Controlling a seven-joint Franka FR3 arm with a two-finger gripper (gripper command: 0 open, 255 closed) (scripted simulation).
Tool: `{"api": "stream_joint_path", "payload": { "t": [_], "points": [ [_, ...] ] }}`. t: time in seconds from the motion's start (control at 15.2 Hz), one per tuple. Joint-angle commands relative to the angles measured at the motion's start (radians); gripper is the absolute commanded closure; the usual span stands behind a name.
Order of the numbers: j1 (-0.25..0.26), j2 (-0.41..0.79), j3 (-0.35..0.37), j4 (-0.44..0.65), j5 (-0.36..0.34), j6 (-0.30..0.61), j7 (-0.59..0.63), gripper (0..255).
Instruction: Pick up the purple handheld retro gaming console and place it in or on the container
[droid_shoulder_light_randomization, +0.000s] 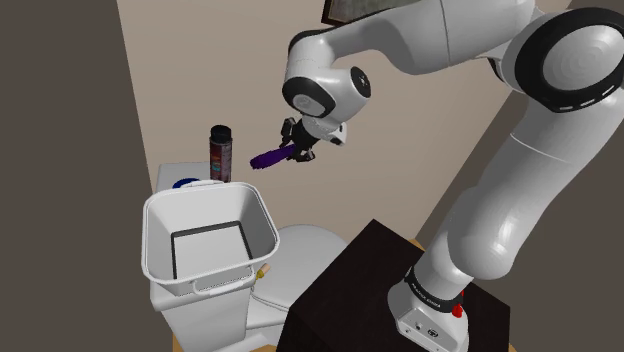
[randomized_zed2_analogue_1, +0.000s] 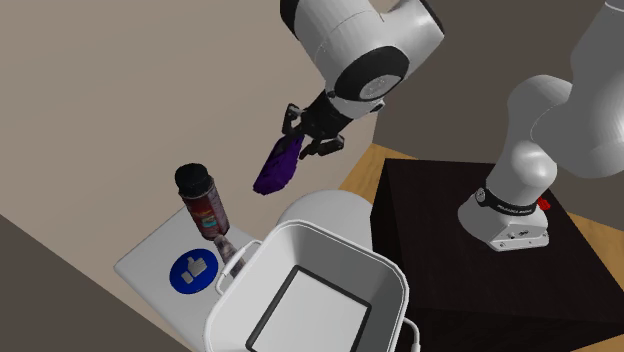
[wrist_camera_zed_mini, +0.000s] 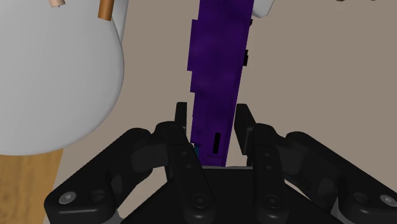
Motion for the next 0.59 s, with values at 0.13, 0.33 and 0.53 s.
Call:
{"api": "stream_joint_path", "payload": {
  "t": [0.13, 0.33, 0.53],
  "points": [
    [-0.007, -0.022, -0.007, 0.043, 0.082, 0.045, -0.1, 255],
    [-0.01, -0.035, -0.016, 0.077, 0.131, 0.079, -0.163, 255],
    [-0.011, -0.046, -0.025, 0.111, 0.172, 0.114, -0.216, 255]
  ]
}}
